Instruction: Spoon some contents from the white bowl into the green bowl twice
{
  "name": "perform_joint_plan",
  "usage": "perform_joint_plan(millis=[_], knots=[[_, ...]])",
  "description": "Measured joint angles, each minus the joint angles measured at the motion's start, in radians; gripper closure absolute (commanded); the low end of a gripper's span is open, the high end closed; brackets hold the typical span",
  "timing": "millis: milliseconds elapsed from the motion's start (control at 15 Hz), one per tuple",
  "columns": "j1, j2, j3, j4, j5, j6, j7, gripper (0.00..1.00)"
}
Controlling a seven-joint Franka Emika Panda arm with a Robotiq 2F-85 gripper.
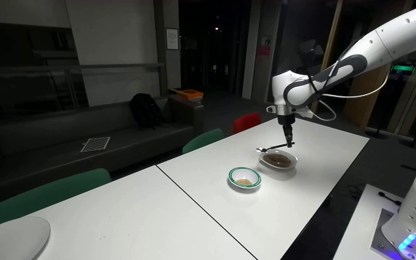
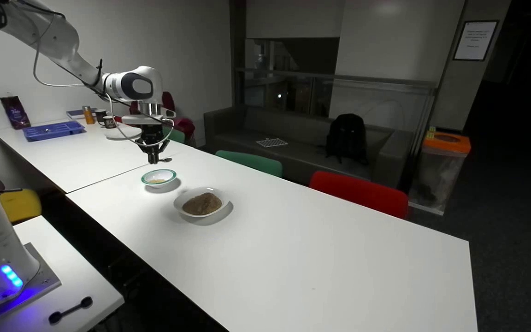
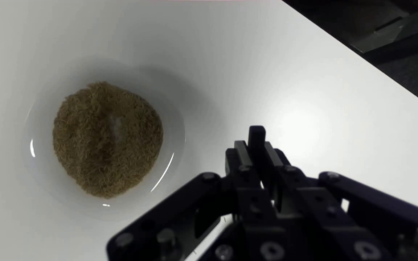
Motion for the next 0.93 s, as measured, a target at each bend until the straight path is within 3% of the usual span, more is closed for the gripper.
perform_joint_plan(millis=[400,467,533,933], knots=[[-0.029,-0.145,-0.084,-0.227,0.047,0.132,-0.001,0.97],[-0.033,-0.163,-0.096,-0.256,0.05,0.147,-0.001,0.89],[-0.034,-0.178,-0.107,-0.28,0.05,0.161,-0.001,0.89],[-0.034,-0.201,-0.117,-0.312,0.051,0.174,-0.001,0.89]])
